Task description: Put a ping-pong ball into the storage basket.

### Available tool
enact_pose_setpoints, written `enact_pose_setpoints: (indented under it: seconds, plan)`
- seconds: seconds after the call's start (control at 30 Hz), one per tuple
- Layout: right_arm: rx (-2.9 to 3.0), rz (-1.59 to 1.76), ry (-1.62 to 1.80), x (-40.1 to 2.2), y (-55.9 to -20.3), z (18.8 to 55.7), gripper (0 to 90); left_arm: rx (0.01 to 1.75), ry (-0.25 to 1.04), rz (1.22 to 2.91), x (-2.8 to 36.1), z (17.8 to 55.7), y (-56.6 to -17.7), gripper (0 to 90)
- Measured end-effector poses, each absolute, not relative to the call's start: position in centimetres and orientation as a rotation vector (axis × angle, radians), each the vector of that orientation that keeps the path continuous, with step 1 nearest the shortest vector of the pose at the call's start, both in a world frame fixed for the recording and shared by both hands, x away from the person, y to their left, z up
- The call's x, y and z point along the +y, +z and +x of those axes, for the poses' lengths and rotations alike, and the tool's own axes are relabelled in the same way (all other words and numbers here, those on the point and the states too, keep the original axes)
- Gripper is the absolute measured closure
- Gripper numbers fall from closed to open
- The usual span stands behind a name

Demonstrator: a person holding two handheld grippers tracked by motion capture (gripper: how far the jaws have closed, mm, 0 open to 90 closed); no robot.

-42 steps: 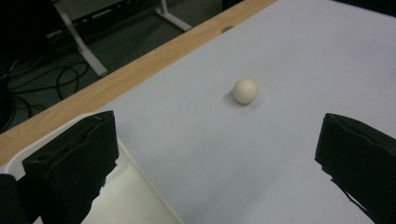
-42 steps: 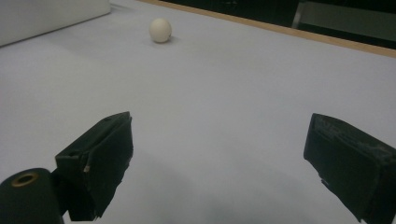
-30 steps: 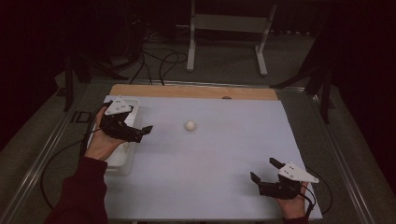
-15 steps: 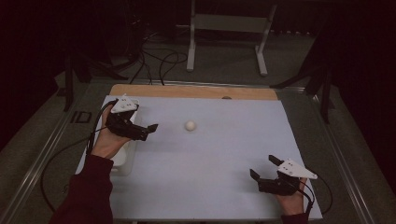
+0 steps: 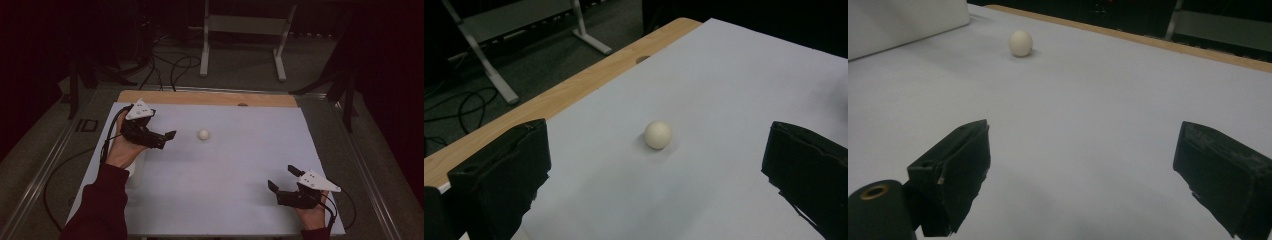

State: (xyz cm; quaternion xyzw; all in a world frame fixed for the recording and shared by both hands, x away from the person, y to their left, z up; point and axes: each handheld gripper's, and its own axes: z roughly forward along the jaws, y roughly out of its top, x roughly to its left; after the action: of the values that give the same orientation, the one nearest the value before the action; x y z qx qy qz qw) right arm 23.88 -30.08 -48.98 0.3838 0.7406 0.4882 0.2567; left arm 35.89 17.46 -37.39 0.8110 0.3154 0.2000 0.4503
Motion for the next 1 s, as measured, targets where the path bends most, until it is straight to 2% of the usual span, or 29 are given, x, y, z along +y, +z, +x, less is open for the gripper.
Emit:
enact_pose_setpoints:
  seconds: [1.0]
  plan:
    - [2.001,1.038,1.333,-30.0,-48.9,23.3,8.0,0.779,0.462,2.049,14.0,37.2,-38.0,0.0]
